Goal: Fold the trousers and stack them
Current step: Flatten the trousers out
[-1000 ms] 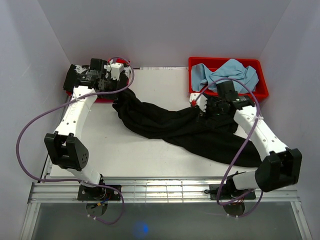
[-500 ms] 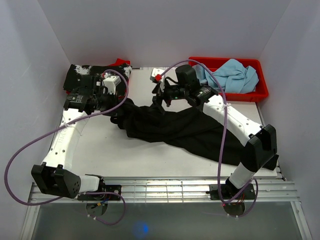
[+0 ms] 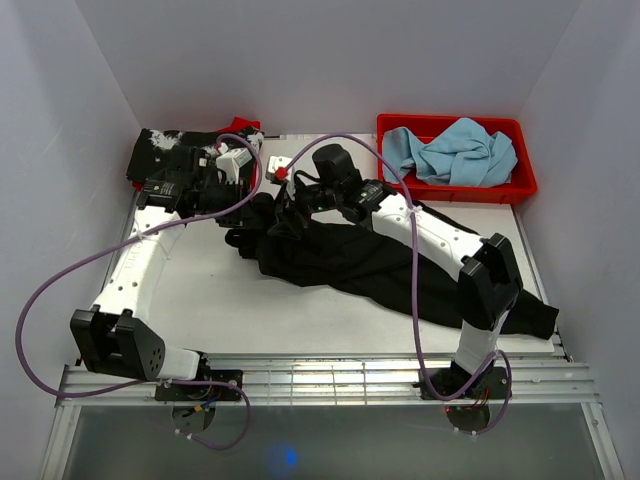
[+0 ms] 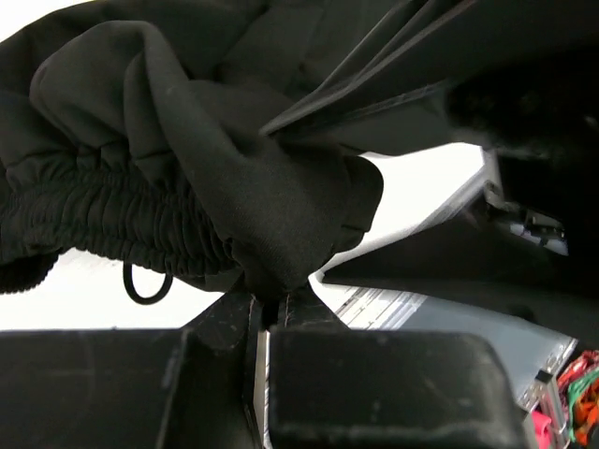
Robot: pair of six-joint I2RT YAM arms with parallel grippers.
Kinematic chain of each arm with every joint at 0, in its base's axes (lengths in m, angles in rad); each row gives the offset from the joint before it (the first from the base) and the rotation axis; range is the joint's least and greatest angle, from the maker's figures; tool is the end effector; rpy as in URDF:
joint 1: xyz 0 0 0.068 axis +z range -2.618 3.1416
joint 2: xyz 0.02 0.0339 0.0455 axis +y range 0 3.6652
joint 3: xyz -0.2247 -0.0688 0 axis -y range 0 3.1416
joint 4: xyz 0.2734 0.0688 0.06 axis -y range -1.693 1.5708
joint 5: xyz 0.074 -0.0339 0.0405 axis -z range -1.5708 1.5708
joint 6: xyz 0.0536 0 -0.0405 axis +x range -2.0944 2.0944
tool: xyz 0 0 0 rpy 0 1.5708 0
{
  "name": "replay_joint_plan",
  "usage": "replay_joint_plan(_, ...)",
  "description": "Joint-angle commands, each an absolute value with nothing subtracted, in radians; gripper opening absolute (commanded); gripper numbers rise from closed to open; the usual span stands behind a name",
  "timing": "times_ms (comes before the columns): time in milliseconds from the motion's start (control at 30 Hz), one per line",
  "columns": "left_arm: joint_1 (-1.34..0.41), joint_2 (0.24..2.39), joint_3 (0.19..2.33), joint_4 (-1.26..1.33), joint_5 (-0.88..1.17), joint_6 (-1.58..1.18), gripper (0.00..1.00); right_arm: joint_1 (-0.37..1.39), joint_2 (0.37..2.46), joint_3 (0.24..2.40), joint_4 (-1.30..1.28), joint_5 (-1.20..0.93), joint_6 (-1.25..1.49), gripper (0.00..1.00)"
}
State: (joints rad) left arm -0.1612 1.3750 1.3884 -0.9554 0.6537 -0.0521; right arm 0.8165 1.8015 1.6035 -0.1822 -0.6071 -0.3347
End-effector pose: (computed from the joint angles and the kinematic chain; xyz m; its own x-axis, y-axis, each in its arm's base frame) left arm 0.3081 -0.0831 0.3033 -0.8222 0.0918 -0.5618 0.4382 0.7319 -0.5218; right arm 0.2933 0.3568 0.2935 0.0757 -0.3134 -0.9466 -0.9914 0.0777 -0.1051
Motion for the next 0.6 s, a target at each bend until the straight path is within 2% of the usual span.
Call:
replay_joint_plan(0,-0.166,1.327,1.427,-0.919,0.767,-0.008,0.00,0.824,1.825,1.664,-0.149,-0.594,-0.373,0.64)
replay_joint_plan(33,-0.167,1.321,1.431,-0.926,0.779,-0.003,0.00,0.822,1.825,1.666,-0.146,-0.591,-0.379,0.58)
replay_joint_plan(67,-0.167,1.316,1.434,-0.928,0.785,0.036,0.00,0.824,1.825,1.664,-0.141,-0.586,-0.380,0.44)
replay_joint_plan(100,-0.166,1.309,1.437,-0.930,0.795,0.043,0.05,0.824,1.824,1.663,-0.135,-0.586,-0.379,0.34)
replay_joint_plan(133,-0.166,1.304,1.448,-0.934,0.795,0.048,0.11,0.824,1.824,1.672,-0.132,-0.587,-0.367,0.12)
replay_joint_plan(167,-0.166,1.299,1.453,-0.936,0.775,0.048,0.23,0.822,1.824,1.678,-0.132,-0.588,-0.354,0.08)
replay_joint_plan(200,-0.164,1.293,1.457,-0.937,0.743,0.045,0.42,0.822,1.819,1.687,-0.133,-0.589,-0.341,0.08)
replay_joint_plan(300,-0.160,1.234,1.456,-0.957,0.582,0.081,0.62,0.815,1.786,1.707,-0.140,-0.607,-0.293,0.08)
replay_joint_plan(333,-0.155,1.171,1.439,-0.948,0.545,0.136,0.74,0.805,1.775,1.709,-0.141,-0.612,-0.281,0.08)
replay_joint_plan(367,-0.149,1.136,1.380,-0.934,0.475,0.158,0.80,0.801,1.760,1.704,-0.140,-0.620,-0.270,0.08)
replay_joint_plan(433,-0.120,1.065,1.307,-0.917,0.439,0.233,0.87,0.790,1.721,1.698,-0.144,-0.630,-0.239,0.08)
replay_joint_plan(567,-0.092,0.924,1.143,-0.890,0.402,0.270,0.88,0.778,1.677,1.700,-0.178,-0.652,-0.233,0.08)
